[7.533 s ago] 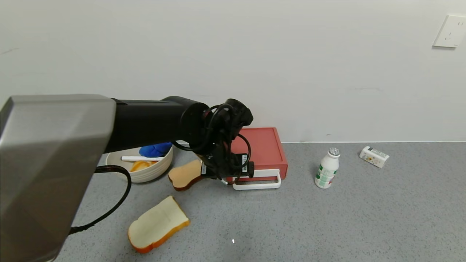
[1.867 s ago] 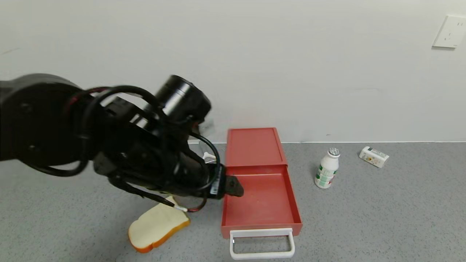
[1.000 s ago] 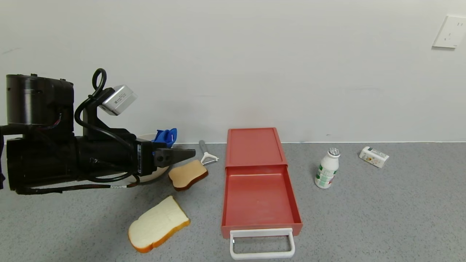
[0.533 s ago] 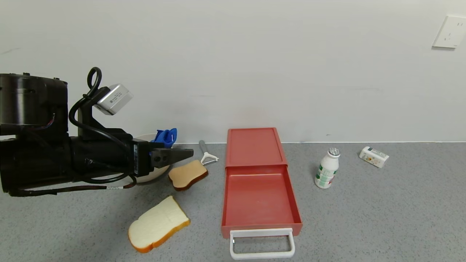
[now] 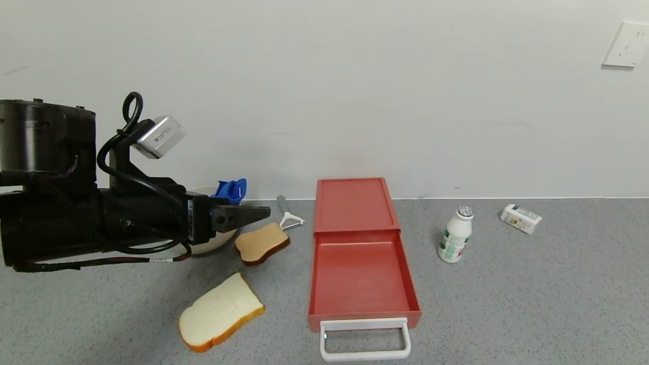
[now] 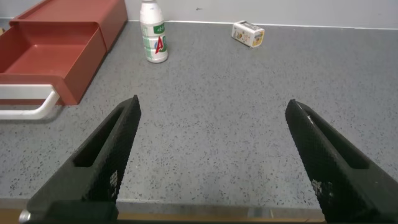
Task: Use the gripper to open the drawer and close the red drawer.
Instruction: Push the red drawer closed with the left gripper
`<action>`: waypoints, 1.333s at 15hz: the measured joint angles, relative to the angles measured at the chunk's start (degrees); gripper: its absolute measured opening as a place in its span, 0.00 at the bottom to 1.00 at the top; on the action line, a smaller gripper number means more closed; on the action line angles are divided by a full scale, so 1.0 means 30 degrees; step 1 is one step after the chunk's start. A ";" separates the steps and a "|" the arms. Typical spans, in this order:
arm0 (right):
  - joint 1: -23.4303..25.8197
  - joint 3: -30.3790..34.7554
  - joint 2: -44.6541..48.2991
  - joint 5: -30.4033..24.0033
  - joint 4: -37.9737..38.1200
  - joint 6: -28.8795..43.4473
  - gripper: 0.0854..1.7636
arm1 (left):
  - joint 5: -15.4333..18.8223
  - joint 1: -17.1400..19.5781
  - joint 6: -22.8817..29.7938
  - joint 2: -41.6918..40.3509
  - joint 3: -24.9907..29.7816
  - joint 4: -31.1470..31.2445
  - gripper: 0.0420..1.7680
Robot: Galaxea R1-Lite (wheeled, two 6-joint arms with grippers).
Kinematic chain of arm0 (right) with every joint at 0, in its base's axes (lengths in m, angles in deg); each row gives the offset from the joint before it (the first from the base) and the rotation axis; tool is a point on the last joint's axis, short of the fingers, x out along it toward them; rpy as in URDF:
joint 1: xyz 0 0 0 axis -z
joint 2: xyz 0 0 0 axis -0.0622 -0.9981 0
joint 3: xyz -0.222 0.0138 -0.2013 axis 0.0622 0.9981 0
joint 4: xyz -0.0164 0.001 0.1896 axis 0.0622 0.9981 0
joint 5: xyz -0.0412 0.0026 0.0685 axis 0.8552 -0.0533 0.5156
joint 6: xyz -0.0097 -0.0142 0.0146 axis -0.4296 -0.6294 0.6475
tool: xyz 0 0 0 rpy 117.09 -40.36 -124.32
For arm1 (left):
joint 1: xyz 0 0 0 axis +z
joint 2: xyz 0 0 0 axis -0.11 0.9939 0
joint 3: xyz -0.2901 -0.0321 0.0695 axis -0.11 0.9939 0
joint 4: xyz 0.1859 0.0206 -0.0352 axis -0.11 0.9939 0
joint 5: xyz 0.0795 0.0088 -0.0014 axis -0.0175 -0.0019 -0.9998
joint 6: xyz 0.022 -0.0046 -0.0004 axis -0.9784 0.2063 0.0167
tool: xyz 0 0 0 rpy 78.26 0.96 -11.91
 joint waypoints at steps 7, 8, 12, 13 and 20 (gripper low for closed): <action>-0.0008 0.0000 0.0000 0.0000 0.0008 0.0008 0.97 | -0.7343 -0.5287 0.4486 0.0955 -0.3917 0.5413 0.97; -0.0008 0.0000 0.0000 0.0000 0.0000 0.0000 0.97 | -0.8379 -0.6038 0.5421 0.1426 -0.4864 0.6656 0.97; -0.0008 0.0000 0.0000 0.0000 0.0000 0.0000 0.97 | -1.0667 -0.8318 0.9448 0.3641 -0.8131 1.0972 0.97; -0.0008 0.0000 0.0000 0.0000 0.0008 0.0008 0.97 | -1.1016 -0.8793 1.0281 0.4218 -0.8611 1.1829 0.97; -0.0008 0.0000 0.0000 0.0008 0.0024 0.0000 0.97 | -1.1345 -1.1284 1.3690 0.7176 -0.9326 1.3483 0.97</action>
